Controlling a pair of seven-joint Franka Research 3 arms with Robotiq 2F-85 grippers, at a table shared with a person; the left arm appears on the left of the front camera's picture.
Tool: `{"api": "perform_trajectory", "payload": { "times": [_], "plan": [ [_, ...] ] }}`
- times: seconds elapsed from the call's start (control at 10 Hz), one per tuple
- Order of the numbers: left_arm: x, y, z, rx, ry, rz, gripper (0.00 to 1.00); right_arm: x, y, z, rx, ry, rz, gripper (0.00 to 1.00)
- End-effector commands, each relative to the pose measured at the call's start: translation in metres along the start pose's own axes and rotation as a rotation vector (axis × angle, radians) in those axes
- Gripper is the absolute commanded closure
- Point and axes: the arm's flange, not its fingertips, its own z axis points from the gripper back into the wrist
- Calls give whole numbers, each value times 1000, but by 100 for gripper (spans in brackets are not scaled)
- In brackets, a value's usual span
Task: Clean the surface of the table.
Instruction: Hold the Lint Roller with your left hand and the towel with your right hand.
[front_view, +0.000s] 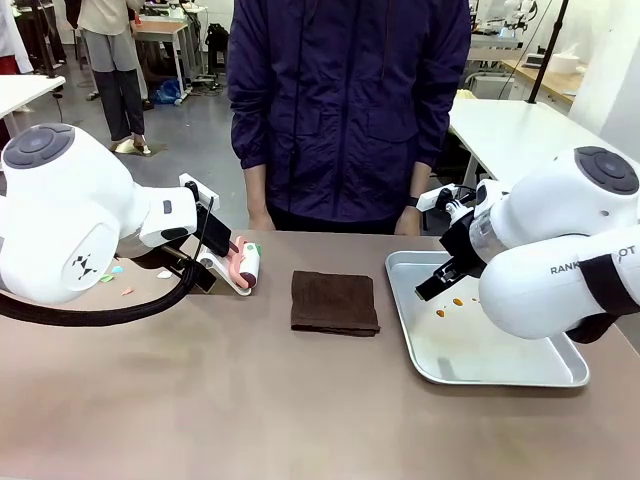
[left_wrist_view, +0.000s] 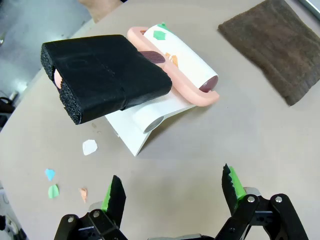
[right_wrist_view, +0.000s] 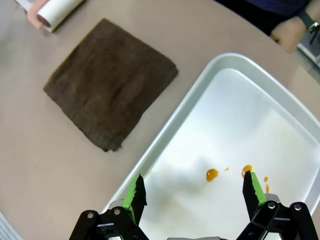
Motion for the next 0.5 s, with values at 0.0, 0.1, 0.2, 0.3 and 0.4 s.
{"api": "perform_trajectory", "payload": {
  "times": [0.0,0.1,0.2,0.3,0.4],
  "plan": [
    [0,0,0,0,0,-1,0,0,0,0,0,0,0,0],
    [0,0,0,0,0,-1,0,0,0,0,0,0,0,0],
    [0,0,0,0,0,-1,0,0,0,0,0,0,0,0],
    [0,0,0,0,0,0,0,0,0,0,0,0,0,0],
    [-7,1,12,-100,33,43,0,1,0,8,59,77,-118,0]
  ]
}}
